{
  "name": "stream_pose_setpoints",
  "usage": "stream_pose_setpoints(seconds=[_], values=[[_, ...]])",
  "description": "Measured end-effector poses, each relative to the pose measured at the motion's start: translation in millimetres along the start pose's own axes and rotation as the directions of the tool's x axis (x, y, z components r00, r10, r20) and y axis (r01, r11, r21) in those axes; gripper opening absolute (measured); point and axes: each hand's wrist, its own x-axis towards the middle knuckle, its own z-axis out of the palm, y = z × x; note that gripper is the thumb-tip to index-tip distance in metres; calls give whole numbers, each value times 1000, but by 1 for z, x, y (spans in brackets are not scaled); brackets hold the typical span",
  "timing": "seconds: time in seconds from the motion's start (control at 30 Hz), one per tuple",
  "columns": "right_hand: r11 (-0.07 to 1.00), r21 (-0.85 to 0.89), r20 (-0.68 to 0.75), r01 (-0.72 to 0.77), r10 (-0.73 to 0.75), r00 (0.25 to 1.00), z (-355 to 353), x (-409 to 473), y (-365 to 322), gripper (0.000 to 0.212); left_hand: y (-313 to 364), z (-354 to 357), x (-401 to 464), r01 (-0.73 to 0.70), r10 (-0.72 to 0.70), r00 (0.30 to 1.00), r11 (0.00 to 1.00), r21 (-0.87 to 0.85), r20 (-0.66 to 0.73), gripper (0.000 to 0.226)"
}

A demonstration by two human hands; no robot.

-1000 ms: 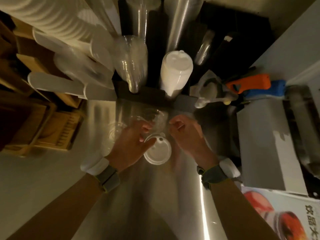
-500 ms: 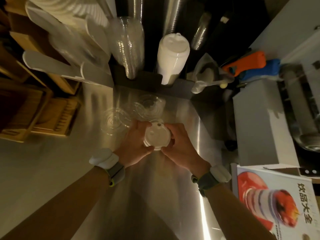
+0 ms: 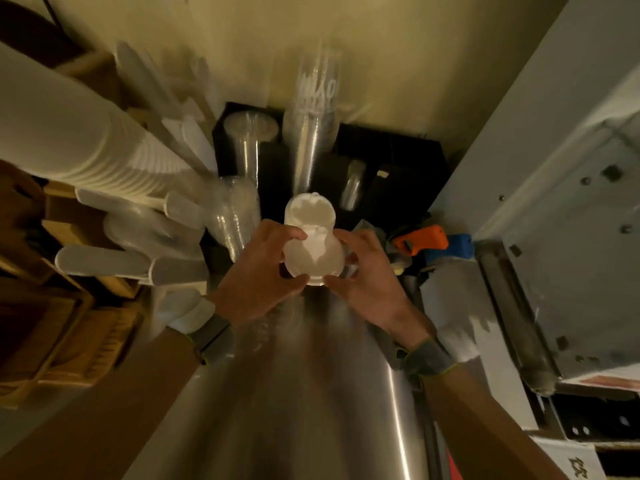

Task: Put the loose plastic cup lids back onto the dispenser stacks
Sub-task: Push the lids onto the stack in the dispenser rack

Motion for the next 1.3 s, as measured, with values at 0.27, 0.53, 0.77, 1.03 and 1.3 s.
stream_pose_setpoints(seconds=[0.27, 0.53, 0.77, 1.03, 1.3], values=[[999, 18, -56, -29, 30, 998, -9, 78, 8, 64, -7, -1, 75, 44, -40, 998, 996, 80, -52, 46], [995, 68, -25, -77, 79, 997, 8, 94, 31, 50, -32, 17, 83, 87, -80, 995, 991, 105, -67, 37], [996, 84, -50, 1, 3, 999, 17, 94, 42, 42, -39, 25, 81, 104, -90, 990, 985, 136, -105, 37], [999, 50, -37, -14, 16, 999, 14, 88, 39, 43, -32, 22, 77, 85, -72, 995, 979, 186, -75, 41], [998, 50, -46, 36, -34, 998, 11, 55, -9, 44, -20, -28, 22, -23, 23, 997, 1000, 15, -70, 19]])
